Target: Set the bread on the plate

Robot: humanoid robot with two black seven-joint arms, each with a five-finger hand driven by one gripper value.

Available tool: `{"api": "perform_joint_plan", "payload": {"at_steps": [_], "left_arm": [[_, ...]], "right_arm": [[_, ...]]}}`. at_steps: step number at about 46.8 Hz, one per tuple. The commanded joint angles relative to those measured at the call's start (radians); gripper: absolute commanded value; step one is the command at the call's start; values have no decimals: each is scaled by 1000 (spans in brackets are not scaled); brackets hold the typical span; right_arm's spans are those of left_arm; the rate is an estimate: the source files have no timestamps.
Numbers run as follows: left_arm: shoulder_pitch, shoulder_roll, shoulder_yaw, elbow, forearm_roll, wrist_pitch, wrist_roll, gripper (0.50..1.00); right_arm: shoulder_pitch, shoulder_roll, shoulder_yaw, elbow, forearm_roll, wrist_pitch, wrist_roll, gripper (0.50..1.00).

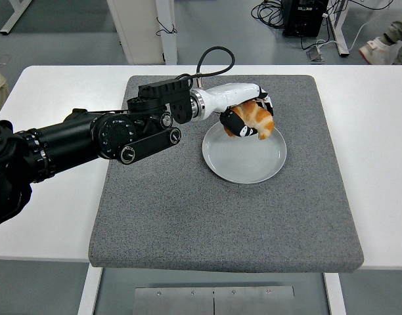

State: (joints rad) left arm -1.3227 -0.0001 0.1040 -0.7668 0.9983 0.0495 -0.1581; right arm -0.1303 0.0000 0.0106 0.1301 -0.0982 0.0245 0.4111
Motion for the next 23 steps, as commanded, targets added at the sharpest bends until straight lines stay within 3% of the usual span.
{"api": "perform_joint_plan", "payload": {"at_steps": [1, 23], "left_arm": [[20, 0, 0, 1, 3, 1, 0, 500], [83, 0, 2, 12, 68, 23, 2, 500]], "right_arm": [[0, 0, 0, 0, 0, 0, 0, 1000], [0, 0, 0, 0, 0, 0, 0, 1000]]}}
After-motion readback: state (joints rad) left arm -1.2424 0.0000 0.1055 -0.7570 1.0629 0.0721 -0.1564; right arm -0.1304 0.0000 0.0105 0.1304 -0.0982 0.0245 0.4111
